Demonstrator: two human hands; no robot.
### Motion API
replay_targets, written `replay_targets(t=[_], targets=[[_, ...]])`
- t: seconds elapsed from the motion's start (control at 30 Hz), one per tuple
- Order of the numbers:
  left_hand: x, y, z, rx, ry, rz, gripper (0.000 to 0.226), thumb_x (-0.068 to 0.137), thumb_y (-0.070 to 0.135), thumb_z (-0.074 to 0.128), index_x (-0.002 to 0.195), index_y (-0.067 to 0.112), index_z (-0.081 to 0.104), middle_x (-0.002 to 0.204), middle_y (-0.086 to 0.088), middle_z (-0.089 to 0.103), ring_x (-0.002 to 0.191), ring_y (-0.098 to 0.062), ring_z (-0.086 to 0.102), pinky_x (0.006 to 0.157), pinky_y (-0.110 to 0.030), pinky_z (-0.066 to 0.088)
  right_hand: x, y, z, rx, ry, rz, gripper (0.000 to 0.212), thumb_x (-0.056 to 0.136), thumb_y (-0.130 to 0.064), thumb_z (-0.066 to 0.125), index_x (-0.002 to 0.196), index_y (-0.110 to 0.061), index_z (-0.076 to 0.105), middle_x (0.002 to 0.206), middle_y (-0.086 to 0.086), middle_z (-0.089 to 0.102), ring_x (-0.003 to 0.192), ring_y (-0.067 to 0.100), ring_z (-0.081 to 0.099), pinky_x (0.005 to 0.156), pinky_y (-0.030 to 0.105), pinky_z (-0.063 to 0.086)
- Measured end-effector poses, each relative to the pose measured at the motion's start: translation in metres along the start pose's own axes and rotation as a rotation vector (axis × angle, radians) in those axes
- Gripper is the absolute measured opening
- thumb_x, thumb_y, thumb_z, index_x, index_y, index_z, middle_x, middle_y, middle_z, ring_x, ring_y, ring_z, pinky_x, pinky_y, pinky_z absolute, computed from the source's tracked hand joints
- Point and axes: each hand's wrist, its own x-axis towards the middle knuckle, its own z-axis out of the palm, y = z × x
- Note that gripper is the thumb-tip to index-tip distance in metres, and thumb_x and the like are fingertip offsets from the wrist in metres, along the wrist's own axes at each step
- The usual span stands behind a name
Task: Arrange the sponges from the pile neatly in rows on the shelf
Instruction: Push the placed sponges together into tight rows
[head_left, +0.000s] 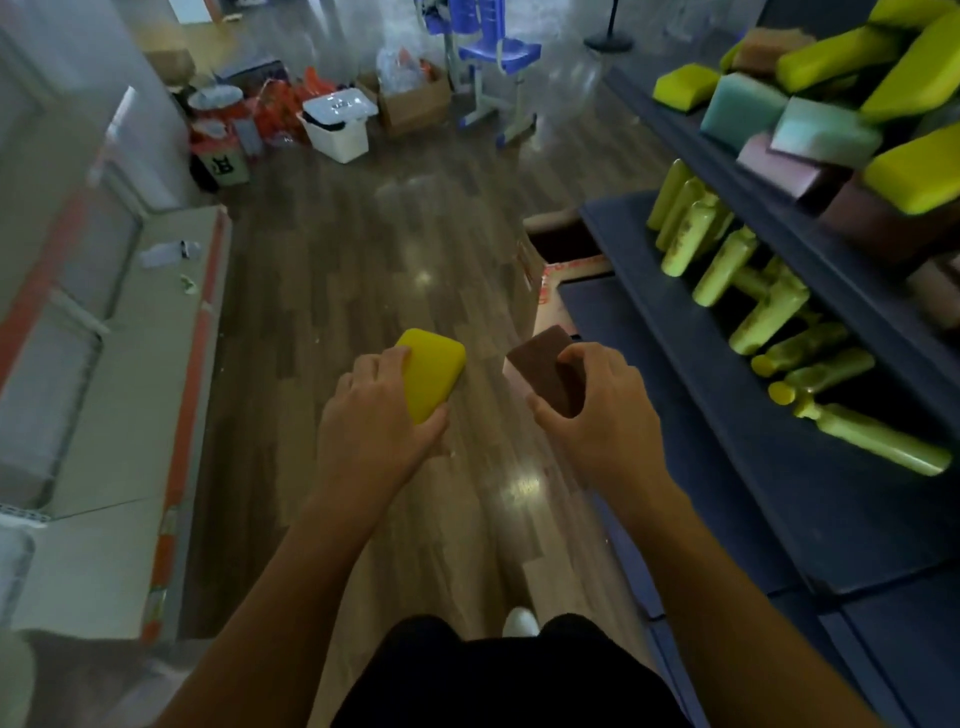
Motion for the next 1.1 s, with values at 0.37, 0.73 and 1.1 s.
replay_targets(t=[0.37,0.73,1.1], targets=[[0.142,0.018,0.035,-0.020,-0.093,0.145,0.071,0.076,0.051,0.067,0.134,0.012,0.049,0.119,-0.015,0.056,0.103,-0.037,0.057,0.083,-0.046,0.049,0.102,0.025,0.013,-0.010,0.078,0.113,0.052,0.080,-0.048,0.073,0.121,-0.025,0.051,0.120,-0.003,0.053,0.104,0.016,0.050,0.079,0.034,0.051],[0.244,0.112,0.087,-0.073,-0.336,0.708,0.069,0.074,0.040,0.078,0.131,0.013,0.049,0.115,-0.013,0.058,0.100,-0.034,0.058,0.074,-0.040,0.046,0.118,0.059,-0.015,-0.125,0.390,0.574,0.052,0.082,-0.047,0.071,0.124,-0.026,0.049,0.125,-0.005,0.051,0.110,0.020,0.048,0.082,0.041,0.050],[0.168,0.214,0.123,-0.187,-0.536,1.281,0.073,0.076,0.045,0.076,0.135,0.013,0.048,0.123,-0.010,0.056,0.105,-0.033,0.057,0.075,-0.042,0.049,-0.005,0.060,-0.052,-0.245,0.751,1.058,0.053,0.083,-0.046,0.072,0.126,-0.024,0.050,0.127,-0.003,0.052,0.109,0.020,0.048,0.075,0.034,0.046]])
